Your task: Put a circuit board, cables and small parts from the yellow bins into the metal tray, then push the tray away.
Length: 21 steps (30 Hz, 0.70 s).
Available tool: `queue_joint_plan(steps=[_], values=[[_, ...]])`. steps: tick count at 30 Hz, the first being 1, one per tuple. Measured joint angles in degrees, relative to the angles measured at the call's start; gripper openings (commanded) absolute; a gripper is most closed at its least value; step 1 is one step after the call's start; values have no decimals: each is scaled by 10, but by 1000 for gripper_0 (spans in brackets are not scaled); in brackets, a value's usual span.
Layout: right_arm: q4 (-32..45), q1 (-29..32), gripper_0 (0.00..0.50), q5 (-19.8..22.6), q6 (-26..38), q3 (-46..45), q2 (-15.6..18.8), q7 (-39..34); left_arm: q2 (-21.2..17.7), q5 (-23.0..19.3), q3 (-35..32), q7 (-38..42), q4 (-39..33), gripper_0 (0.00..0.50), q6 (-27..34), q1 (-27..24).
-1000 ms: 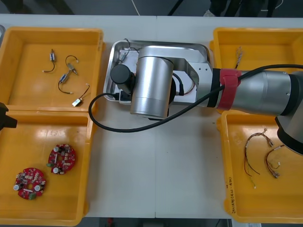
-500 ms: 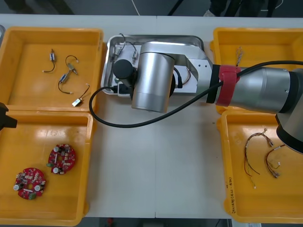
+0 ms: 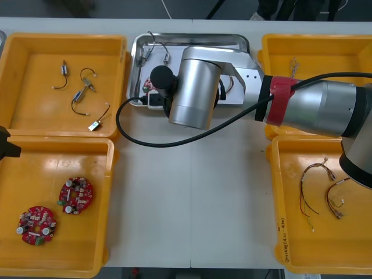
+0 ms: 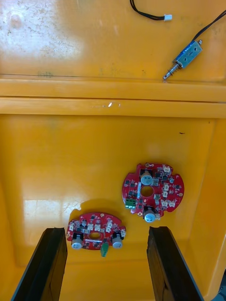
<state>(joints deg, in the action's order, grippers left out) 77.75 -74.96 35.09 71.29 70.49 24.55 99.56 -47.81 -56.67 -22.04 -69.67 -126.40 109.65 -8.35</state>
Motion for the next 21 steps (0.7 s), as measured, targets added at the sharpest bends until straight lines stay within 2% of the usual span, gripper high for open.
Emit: queue_joint_plan(steps=[10,21], values=[[-36,0,0,-22,-45,0,-3,7,0,0,0,0,0,500,0,0],[-99,0,0,-42,-84,0,-24,8,0,0,0,0,0,500,0,0]])
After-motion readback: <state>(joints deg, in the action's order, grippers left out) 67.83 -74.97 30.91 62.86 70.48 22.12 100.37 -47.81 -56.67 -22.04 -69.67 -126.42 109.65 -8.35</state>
